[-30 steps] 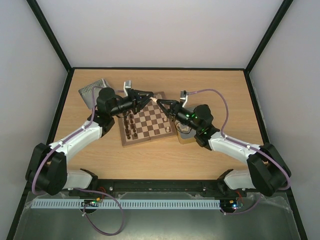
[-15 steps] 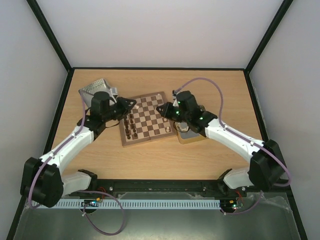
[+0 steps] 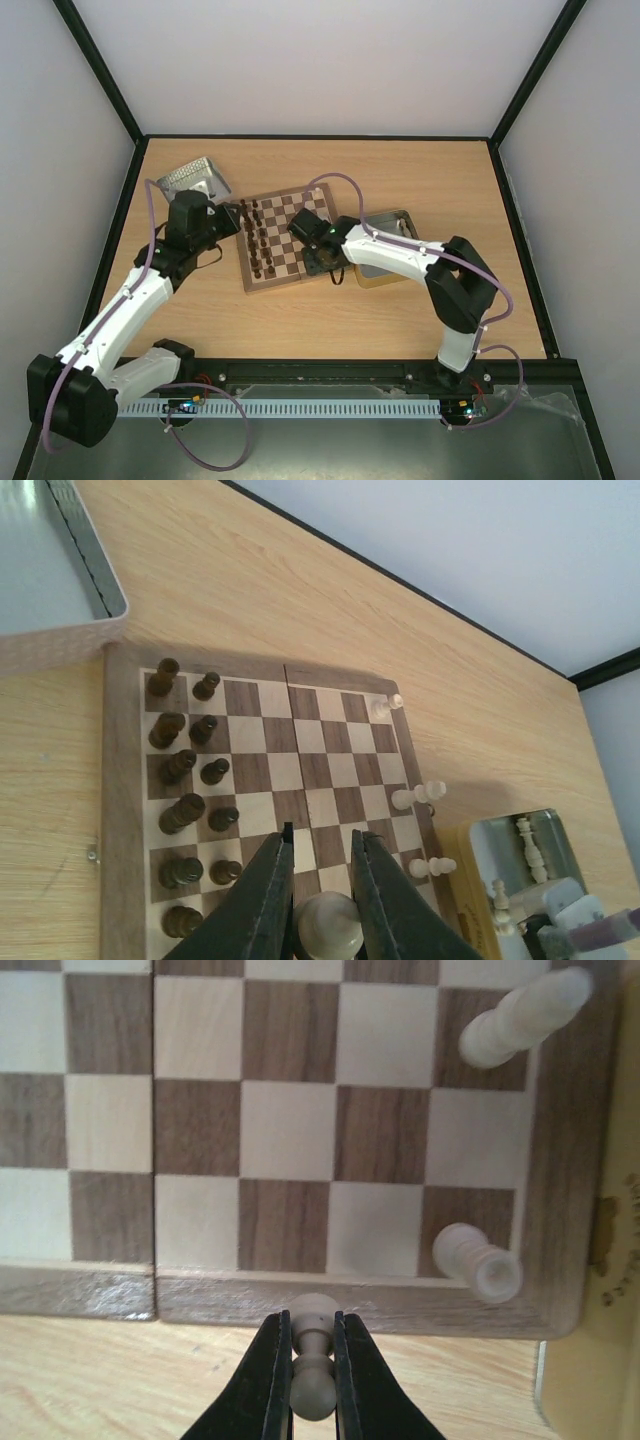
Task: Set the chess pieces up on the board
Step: Place the chess piece on the chessboard.
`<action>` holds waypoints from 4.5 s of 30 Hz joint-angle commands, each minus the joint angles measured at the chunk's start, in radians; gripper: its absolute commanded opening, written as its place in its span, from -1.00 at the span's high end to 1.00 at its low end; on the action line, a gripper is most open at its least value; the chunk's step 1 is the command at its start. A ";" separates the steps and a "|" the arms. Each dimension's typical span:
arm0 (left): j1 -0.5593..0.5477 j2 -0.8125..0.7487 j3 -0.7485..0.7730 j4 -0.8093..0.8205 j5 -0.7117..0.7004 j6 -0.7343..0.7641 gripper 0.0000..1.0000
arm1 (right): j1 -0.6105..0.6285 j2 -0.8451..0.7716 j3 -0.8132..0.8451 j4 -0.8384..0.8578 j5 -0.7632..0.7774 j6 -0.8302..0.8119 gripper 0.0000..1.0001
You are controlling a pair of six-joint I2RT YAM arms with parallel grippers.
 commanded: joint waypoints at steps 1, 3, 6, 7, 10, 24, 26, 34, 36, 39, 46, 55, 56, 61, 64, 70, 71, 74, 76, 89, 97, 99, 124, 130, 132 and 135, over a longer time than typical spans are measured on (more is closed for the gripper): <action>0.011 -0.016 0.025 -0.034 -0.058 0.086 0.95 | -0.002 0.036 0.084 -0.124 0.126 -0.032 0.92; 0.013 -0.014 0.020 -0.035 -0.053 0.095 0.95 | -0.002 0.057 0.106 -0.141 0.141 -0.035 0.91; 0.016 -0.014 0.009 -0.033 -0.049 0.099 0.95 | -0.002 0.087 0.128 -0.164 0.157 -0.036 0.88; 0.018 -0.016 0.007 -0.032 -0.048 0.101 0.95 | -0.002 0.093 0.134 -0.170 0.162 -0.035 0.88; 0.022 -0.018 0.000 -0.031 -0.046 0.102 0.95 | -0.002 0.102 0.135 -0.170 0.156 -0.036 0.86; 0.030 -0.012 -0.006 -0.029 -0.031 0.101 0.95 | -0.002 0.154 0.140 -0.135 0.155 -0.057 0.74; 0.030 -0.012 -0.006 -0.030 -0.030 0.100 0.95 | -0.002 0.155 0.141 -0.133 0.158 -0.060 0.71; 0.033 -0.010 -0.006 -0.028 -0.020 0.099 0.95 | -0.001 0.157 0.139 -0.114 0.155 -0.073 0.72; 0.032 -0.009 -0.006 -0.029 -0.018 0.098 0.95 | -0.002 0.154 0.137 -0.108 0.155 -0.074 0.78; 0.034 -0.011 -0.007 -0.031 -0.018 0.099 0.95 | -0.002 0.155 0.134 -0.099 0.162 -0.072 0.81; 0.036 -0.013 -0.005 -0.032 -0.014 0.099 0.95 | -0.003 0.161 0.130 -0.078 0.176 -0.064 0.82; 0.035 -0.015 -0.003 -0.033 -0.002 0.096 0.95 | -0.003 0.151 0.128 -0.077 0.181 -0.039 0.56; 0.036 -0.016 0.000 -0.032 0.002 0.097 0.95 | -0.003 0.141 0.130 -0.083 0.188 -0.033 0.48; 0.036 -0.032 -0.013 0.017 0.047 0.107 0.95 | -0.004 0.066 0.160 -0.084 0.189 -0.018 0.28; 0.036 -0.034 -0.011 0.040 0.110 0.107 0.95 | -0.004 0.006 0.152 -0.027 0.155 -0.034 0.22; 0.036 -0.028 0.018 0.069 0.311 0.004 0.94 | -0.004 -0.224 -0.032 0.316 -0.066 -0.122 -0.03; 0.036 -0.024 0.020 0.084 0.356 -0.031 0.94 | -0.003 -0.262 -0.071 0.399 -0.090 -0.126 -0.08; 0.033 -0.018 -0.001 0.170 0.481 -0.153 0.93 | -0.002 -0.338 -0.150 0.594 -0.181 -0.146 -0.18; 0.031 -0.014 -0.019 0.231 0.535 -0.233 0.92 | -0.002 -0.357 -0.177 0.684 -0.238 -0.157 -0.23; 0.004 0.007 -0.003 0.247 0.587 -0.302 0.90 | -0.002 -0.303 -0.100 0.706 -0.362 -0.253 0.00; 0.002 0.011 0.015 0.211 0.611 -0.270 0.79 | -0.002 -0.290 -0.082 0.677 -0.311 -0.274 0.80; 0.004 0.010 0.030 0.179 0.611 -0.251 0.60 | -0.001 -0.296 -0.088 0.674 -0.285 -0.285 0.85; 0.060 0.113 0.169 -0.087 0.851 0.082 0.62 | -0.002 -0.390 -0.195 0.638 -0.276 -0.485 0.89; 0.061 0.115 0.174 -0.089 0.841 0.087 0.41 | -0.001 -0.389 -0.200 0.636 -0.280 -0.490 0.90; 0.062 0.114 0.178 -0.086 0.838 0.083 0.39 | -0.001 -0.390 -0.201 0.633 -0.280 -0.492 0.90; 0.064 0.114 0.176 -0.079 0.838 0.075 0.54 | -0.002 -0.389 -0.201 0.631 -0.278 -0.492 0.91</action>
